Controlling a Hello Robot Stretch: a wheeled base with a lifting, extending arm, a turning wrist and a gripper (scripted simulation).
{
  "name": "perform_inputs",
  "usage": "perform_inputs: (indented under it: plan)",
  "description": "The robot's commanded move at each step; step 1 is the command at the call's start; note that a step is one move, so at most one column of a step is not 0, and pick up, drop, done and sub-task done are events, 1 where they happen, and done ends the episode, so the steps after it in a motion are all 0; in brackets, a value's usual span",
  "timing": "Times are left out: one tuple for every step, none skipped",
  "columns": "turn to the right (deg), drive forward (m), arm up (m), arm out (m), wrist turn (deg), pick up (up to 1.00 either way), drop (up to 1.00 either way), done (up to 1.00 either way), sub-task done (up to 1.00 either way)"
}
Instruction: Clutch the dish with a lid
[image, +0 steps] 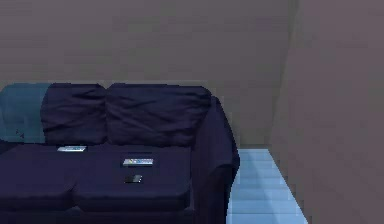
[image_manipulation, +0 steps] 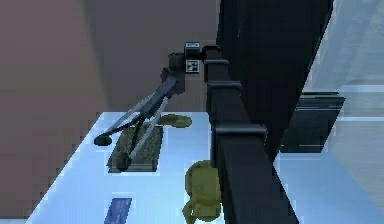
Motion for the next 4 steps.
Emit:
perform_inputs:
  plan:
    - [0.0,0.0,0.0,0.0,45.0,0.0,0.0,0.0,0.0]
    - [0.0,0.0,0.0,0.0,45.0,0.0,0.0,0.0,0.0]
    - [0.0,0.0,0.0,0.0,36.0,0.0,0.0,0.0,0.0]
    - [0.0,0.0,-0.14,0.0,0.0,0.0,0.0,0.0,0.0]
